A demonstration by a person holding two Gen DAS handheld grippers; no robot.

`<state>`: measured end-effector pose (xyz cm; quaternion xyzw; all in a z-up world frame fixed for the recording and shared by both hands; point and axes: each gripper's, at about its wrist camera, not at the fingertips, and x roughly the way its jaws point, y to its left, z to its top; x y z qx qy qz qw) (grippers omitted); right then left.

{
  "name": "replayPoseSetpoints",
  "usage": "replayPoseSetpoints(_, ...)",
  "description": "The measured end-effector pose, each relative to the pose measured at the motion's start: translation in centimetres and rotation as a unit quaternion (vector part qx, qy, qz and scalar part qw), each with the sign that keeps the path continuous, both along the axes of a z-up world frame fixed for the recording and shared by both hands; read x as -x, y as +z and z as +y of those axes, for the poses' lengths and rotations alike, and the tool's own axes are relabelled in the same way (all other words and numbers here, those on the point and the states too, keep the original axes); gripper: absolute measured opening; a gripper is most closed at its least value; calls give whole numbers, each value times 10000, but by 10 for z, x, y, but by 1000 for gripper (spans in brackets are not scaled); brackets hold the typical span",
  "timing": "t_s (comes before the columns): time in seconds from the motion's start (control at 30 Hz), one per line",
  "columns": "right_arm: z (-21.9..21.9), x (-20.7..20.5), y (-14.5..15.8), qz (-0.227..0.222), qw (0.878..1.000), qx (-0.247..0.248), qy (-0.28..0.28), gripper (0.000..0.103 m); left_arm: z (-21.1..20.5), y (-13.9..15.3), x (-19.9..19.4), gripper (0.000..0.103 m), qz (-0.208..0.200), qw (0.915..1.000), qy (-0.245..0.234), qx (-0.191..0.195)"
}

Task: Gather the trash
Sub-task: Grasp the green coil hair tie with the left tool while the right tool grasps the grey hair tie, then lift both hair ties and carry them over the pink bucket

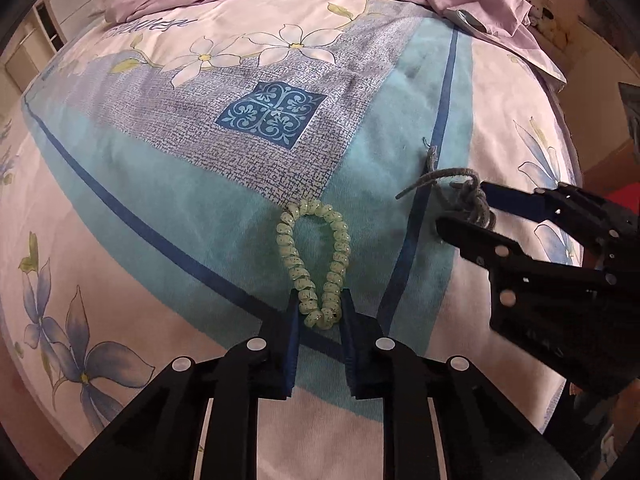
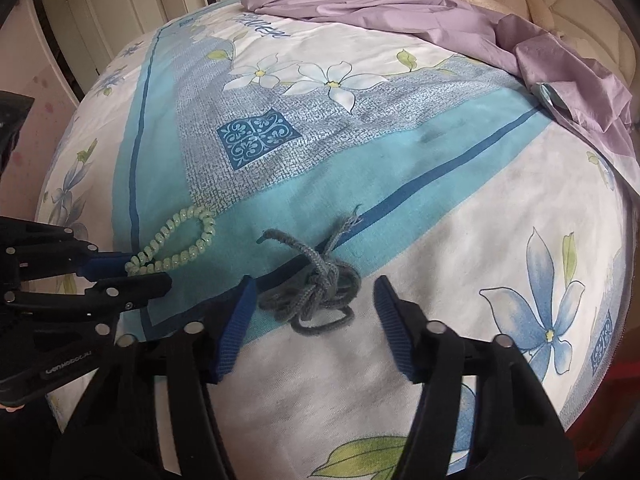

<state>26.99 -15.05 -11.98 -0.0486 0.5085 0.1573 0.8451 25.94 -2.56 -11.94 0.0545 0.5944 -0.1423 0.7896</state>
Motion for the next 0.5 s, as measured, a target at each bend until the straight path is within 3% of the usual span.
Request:
replayPoseSetpoints(0.03,1,-1,-3,79,10000,-5,45,19,1,0,2,19,15,10000,12,7)
replayPoseSetpoints(0.07,2,-1,-6,140,9999,-42,77,15,1,1,4,19,19,10000,20,3)
replayPoseSetpoints(0.5,-12,41,24,33,9998,-164,64,14,0,21,43,19,-24,9999,140,-66)
